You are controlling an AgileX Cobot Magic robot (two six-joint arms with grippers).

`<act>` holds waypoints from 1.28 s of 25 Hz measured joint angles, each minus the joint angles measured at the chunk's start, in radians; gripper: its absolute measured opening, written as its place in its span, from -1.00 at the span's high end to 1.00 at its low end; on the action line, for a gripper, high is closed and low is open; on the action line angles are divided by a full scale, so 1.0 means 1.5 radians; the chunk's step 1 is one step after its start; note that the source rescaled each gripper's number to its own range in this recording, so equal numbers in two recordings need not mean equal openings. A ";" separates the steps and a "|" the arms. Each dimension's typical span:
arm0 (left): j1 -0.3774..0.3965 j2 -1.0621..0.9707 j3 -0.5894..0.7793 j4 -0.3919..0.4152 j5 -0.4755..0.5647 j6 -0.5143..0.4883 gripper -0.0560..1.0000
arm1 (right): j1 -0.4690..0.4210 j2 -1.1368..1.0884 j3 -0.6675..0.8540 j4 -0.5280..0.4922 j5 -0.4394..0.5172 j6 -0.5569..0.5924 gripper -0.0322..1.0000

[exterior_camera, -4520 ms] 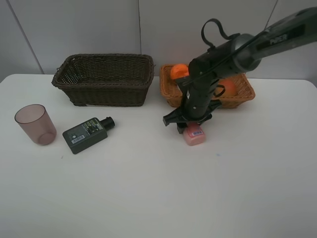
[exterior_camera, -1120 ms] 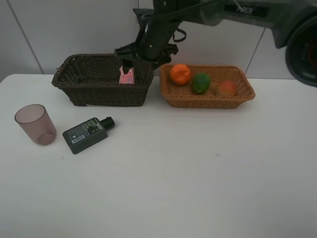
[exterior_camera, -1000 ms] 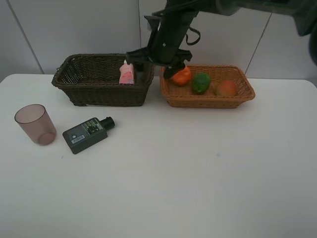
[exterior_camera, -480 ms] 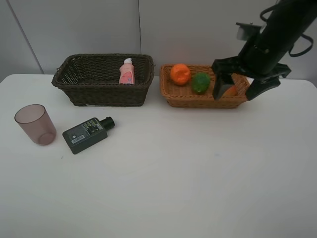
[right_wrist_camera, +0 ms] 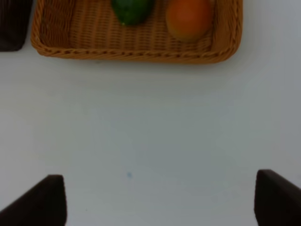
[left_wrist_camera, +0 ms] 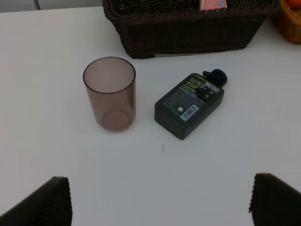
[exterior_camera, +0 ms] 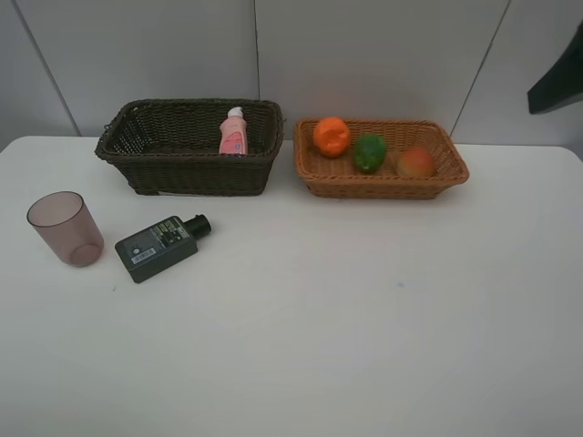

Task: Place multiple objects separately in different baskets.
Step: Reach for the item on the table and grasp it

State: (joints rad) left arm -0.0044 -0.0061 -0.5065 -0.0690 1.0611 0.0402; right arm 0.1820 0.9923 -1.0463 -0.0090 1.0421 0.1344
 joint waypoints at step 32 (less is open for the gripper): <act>0.000 0.000 0.000 0.000 0.000 0.000 -0.97 | 0.000 -0.638 0.345 -0.034 0.011 -0.003 -0.43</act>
State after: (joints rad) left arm -0.0044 -0.0061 -0.5065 -0.0690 1.0611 0.0402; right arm 0.1820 0.0354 -0.5282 -0.0600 1.0580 0.1299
